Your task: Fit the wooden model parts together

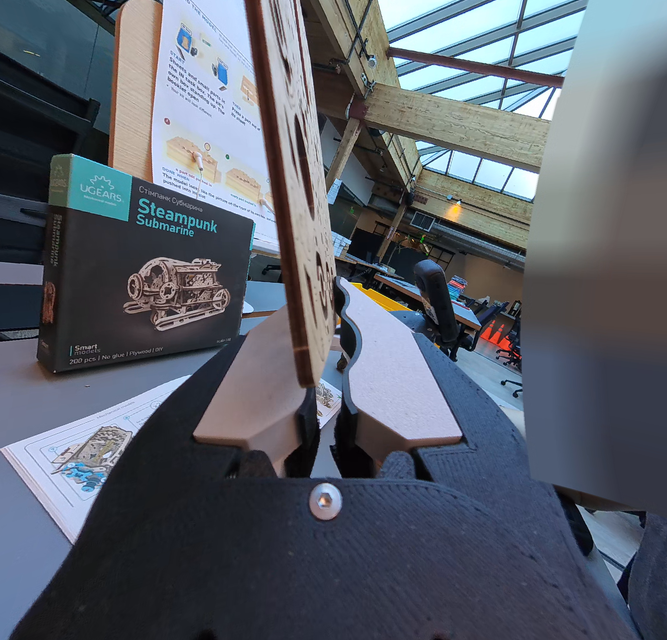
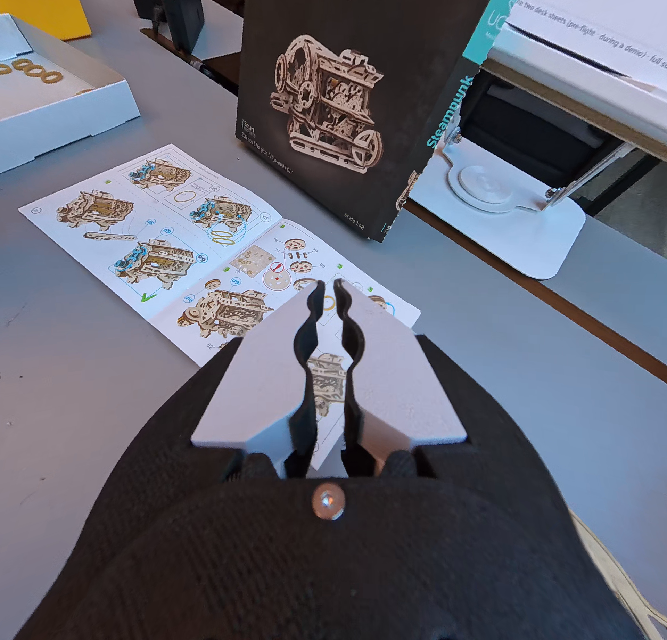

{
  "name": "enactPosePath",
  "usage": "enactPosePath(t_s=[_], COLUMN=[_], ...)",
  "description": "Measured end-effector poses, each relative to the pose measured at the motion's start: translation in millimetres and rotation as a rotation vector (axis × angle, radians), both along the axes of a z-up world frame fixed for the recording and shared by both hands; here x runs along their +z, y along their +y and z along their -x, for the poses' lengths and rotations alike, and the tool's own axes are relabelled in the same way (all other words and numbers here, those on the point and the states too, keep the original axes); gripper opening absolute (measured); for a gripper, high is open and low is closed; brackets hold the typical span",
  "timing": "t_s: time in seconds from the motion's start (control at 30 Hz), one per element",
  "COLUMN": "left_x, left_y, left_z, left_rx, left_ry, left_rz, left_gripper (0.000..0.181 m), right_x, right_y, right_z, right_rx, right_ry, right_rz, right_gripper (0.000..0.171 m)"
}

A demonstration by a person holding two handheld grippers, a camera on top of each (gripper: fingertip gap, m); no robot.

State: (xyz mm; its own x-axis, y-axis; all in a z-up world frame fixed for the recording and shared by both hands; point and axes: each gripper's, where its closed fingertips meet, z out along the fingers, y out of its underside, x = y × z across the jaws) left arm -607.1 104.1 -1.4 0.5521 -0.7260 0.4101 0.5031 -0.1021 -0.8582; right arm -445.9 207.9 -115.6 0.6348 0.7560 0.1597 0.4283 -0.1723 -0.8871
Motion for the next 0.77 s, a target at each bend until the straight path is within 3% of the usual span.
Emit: enactPosePath(t_s=[0.33, 0.53, 0.77], left_x=[-3.2, -4.5, -5.1], left_y=[2.0, 2.6, 2.9], left_z=[0.5, -0.1, -0.3], left_rx=[0.001, -0.001, -0.002], left_ry=[0.003, 0.004, 0.003], left_rz=[0.014, 0.02, 0.022], left_gripper=[0.001, 0.001, 0.001], right_x=[11.2, 49.4, 63.3], right_y=[4.6, 10.0, 11.9], right_z=[-5.4, -20.5, -29.2], right_rx=[-0.037, -0.124, -0.172], right_ry=[0.039, 0.131, 0.185], right_rz=[-0.054, -0.235, -0.295], right_gripper=[0.012, 0.016, 0.02])
